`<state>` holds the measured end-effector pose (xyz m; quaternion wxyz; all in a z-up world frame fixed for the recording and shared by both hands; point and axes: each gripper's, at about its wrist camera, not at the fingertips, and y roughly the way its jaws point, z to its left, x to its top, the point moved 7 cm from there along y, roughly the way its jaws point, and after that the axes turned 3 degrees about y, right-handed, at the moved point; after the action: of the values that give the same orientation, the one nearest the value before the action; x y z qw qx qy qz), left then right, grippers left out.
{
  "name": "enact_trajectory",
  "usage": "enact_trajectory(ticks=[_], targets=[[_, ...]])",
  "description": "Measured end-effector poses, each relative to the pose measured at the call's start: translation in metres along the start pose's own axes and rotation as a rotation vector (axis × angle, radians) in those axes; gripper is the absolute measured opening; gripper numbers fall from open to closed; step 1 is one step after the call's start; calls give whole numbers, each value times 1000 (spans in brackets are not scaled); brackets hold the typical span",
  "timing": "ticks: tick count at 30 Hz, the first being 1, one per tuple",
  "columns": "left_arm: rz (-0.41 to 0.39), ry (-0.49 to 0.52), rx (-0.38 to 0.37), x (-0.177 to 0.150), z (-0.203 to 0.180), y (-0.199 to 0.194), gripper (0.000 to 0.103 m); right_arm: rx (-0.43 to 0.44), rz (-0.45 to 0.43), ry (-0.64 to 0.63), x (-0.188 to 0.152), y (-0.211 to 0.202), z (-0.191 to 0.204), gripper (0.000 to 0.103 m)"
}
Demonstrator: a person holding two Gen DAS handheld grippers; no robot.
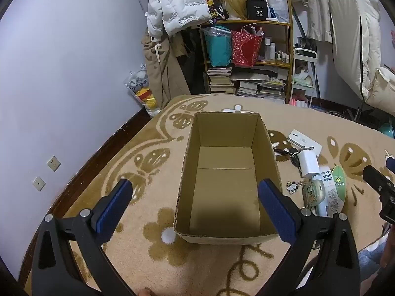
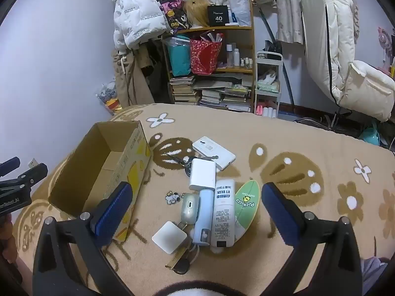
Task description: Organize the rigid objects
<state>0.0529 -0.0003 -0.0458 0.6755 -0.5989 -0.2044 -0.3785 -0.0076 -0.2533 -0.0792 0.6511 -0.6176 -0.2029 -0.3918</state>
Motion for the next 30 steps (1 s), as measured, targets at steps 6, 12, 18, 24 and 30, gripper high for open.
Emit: enact_trajectory(ticks=[6,12,18,24,30], targets=[[-6,-9,3,1,2,0,101,-2,4,-1,-1,1,0,103],[-2,-7,12,-2,-9,-1,101,-7,3,-5,0,1,0,103],[-2,-11,-3,-2,0,1,101,7,-11,-1,-2,3,-7,103],[-1,-10,-1,-3,0,1,101,5,-5,-16,-4,3,1,103],[-1,-9,-3,-3,1,1,101,2,7,-7,-2,2,0,103]])
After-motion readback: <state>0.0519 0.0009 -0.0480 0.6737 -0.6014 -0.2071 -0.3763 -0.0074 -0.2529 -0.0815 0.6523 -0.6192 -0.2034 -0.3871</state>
